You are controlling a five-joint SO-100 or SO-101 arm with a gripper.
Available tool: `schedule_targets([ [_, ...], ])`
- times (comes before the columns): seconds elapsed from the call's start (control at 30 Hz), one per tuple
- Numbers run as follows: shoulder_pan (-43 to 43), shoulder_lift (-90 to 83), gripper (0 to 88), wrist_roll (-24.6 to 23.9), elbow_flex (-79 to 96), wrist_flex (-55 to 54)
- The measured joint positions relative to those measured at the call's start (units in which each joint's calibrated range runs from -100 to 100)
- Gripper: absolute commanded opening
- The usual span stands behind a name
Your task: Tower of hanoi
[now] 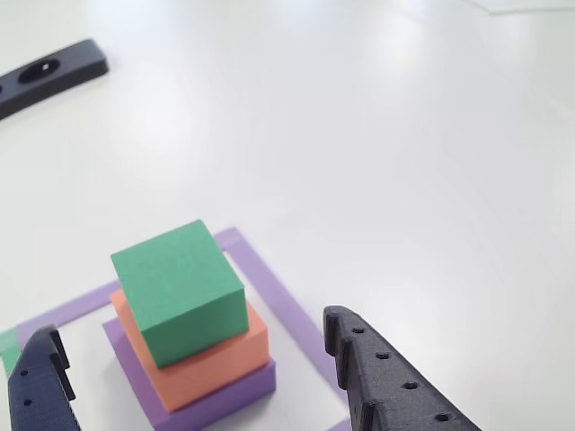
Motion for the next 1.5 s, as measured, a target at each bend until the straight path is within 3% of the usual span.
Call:
schedule_targets([
  [0.3,0.3,9.1,34.3,0.0,-4.8,-6.4],
  [1.5,-2.1,19.0,28.7,-0.2,-11.4,-10.8],
])
